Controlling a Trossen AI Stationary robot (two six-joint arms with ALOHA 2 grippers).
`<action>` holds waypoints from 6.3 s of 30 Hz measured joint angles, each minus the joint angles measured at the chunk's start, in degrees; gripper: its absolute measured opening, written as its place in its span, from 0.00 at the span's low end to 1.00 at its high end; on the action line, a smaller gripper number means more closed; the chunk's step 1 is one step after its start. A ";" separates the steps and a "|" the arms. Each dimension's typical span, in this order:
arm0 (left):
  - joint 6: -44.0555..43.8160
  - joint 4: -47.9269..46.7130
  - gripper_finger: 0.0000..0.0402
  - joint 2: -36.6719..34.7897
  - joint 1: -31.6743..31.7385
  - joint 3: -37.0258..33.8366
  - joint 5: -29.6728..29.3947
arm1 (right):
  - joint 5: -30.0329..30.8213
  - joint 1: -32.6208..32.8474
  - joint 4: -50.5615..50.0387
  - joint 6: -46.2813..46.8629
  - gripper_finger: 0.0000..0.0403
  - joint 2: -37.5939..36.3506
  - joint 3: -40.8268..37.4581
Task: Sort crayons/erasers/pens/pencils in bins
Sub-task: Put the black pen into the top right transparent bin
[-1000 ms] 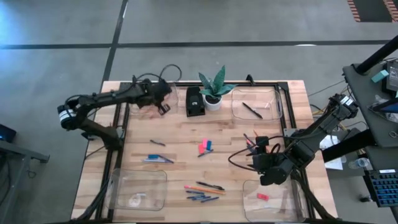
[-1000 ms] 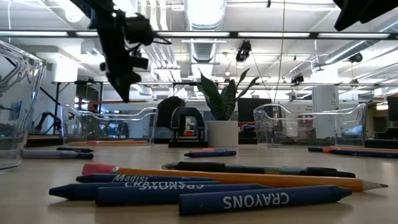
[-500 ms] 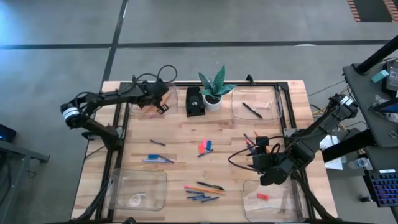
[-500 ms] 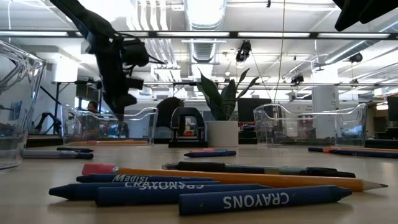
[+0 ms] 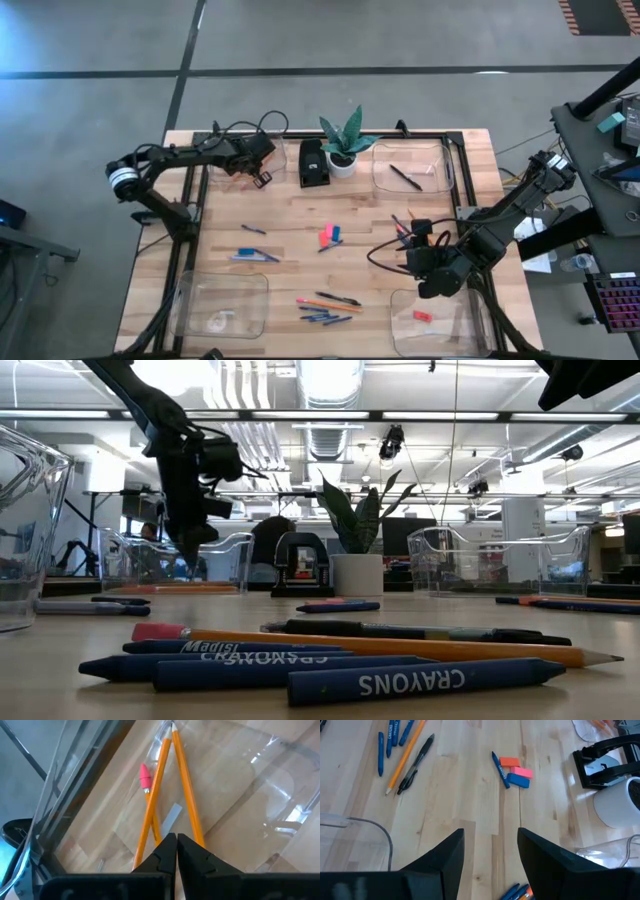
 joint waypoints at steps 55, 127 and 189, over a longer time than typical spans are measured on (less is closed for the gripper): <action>-28.85 24.79 0.00 -4.37 -59.61 5.41 1.91 | -8.20 -18.42 7.45 14.36 0.44 17.50 -0.61; -30.95 24.37 0.00 -4.60 -67.34 5.49 1.72 | -18.77 -13.98 38.25 1.87 0.17 46.56 11.94; -31.01 24.49 0.00 -4.61 -67.28 4.69 -4.76 | -15.93 -75.46 9.88 -26.34 0.07 1.01 -13.57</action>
